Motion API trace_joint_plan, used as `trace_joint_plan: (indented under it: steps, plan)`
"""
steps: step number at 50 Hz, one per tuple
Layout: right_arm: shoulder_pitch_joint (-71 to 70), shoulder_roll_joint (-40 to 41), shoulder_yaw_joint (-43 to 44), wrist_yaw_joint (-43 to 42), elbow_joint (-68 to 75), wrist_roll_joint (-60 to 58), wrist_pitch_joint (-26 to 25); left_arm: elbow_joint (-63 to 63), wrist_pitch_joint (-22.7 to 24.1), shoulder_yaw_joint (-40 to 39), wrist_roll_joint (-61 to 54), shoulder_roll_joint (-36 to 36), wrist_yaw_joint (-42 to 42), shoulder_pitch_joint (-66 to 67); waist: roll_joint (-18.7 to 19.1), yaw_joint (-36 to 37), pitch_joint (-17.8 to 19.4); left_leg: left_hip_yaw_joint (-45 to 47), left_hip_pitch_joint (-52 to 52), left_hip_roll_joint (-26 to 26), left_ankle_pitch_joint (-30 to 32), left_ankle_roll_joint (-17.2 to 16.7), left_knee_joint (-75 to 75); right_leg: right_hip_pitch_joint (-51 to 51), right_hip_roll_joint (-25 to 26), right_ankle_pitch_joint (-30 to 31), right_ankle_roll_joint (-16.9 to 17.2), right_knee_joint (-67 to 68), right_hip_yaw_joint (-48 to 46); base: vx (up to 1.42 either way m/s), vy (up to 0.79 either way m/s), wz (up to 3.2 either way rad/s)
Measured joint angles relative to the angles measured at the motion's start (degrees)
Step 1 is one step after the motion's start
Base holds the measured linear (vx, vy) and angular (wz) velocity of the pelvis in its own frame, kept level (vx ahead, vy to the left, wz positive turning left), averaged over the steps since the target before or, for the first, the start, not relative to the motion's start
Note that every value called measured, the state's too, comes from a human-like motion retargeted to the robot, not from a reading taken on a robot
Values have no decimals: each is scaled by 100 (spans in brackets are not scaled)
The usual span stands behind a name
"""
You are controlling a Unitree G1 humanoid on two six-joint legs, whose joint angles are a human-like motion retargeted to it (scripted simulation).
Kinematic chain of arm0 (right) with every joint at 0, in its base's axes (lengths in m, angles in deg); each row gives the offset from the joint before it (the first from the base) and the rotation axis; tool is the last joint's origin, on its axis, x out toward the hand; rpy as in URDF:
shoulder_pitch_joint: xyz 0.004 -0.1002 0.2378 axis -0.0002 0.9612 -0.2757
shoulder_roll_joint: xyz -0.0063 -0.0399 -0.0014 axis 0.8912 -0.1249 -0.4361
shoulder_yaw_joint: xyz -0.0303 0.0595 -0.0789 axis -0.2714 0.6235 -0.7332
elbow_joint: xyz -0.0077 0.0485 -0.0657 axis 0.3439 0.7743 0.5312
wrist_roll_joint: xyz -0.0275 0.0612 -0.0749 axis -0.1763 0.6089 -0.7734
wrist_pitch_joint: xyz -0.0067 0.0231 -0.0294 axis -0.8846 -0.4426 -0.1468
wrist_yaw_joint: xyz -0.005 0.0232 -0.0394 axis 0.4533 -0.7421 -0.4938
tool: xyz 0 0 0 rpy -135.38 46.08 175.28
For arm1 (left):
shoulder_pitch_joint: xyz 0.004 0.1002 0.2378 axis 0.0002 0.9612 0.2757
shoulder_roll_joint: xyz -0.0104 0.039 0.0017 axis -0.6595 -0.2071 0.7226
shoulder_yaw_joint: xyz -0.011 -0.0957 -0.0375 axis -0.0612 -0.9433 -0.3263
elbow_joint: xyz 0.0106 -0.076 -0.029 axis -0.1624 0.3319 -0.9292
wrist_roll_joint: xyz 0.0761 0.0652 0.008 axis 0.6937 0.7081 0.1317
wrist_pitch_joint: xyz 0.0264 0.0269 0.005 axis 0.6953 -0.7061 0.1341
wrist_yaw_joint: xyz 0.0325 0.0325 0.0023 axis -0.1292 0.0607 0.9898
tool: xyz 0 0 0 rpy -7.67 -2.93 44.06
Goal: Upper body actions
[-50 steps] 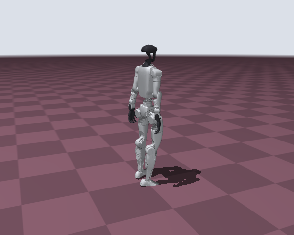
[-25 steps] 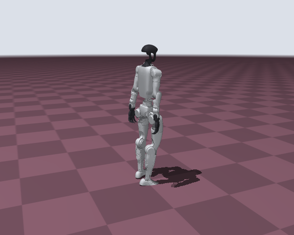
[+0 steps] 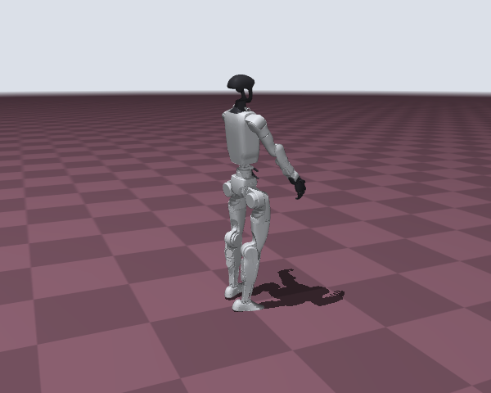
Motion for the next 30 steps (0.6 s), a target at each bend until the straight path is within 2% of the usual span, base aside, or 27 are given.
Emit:
trace_joint_plan:
  steps: [5, 10, 15, 18, 22, 26, 30]
  plan:
    - [-1369, 58, 140, 431, -608, 857, -39, -343, 40, -26, 0, -732, 353, -1437, 87, -119, -169, 5, -49, 49, 22, 6, 18, -3, 43, 4, -2, -11, -31, 0, 0, 0]
    - [-2696, -284, -174, 675, -1162, 2107, -7, -720, 301, 80, -214, -1291, 693, -2948, 130, -129, -350, -24, -75, 46, 12, 3, 23, -36, 35, 0, 3, -1, -55, 7, 3, 4]
    - [-3921, -825, -615, 303, -1554, 3767, -20, -1089, 705, 474, -1448, -1694, 1054, -4311, 115, -44, -637, -72, -196, 18, -24, -9, 16, -191, 2, -17, 18, 11, -79, 9, -1, 5]
    - [-4788, -1317, -1150, -253, -1717, 4878, 255, -1315, 1062, 902, -2233, -2048, 1384, -5132, 122, 0, -758, -74, -278, 28, -47, -23, 22, -291, -5, -30, 34, 26, -45, 2, -1, 0]
    - [-5770, -1943, -1758, -739, -1884, 5581, 745, -1640, 1408, 1532, -2660, -2431, 1656, -6039, 77, 89, -755, -71, -307, 36, -67, -35, 27, -334, -14, -39, 49, 36, -19, -2, -4, -2]
    - [-6701, -2531, -2315, -1006, -1983, 5907, 983, -1924, 1665, 2002, -2829, -2704, 1744, -6841, 66, 166, -664, -98, -337, 37, -76, -44, 34, -353, -31, -50, 66, 41, -28, 0, 0, 0]
    - [-7611, -3057, -2719, -1256, -2151, 6448, 1195, -2131, 2112, 2377, -3118, -2845, 2052, -7703, 45, 323, -475, -132, -347, 31, -82, -52, 42, -359, -58, -50, 83, 47, -54, -12, 1, 7]
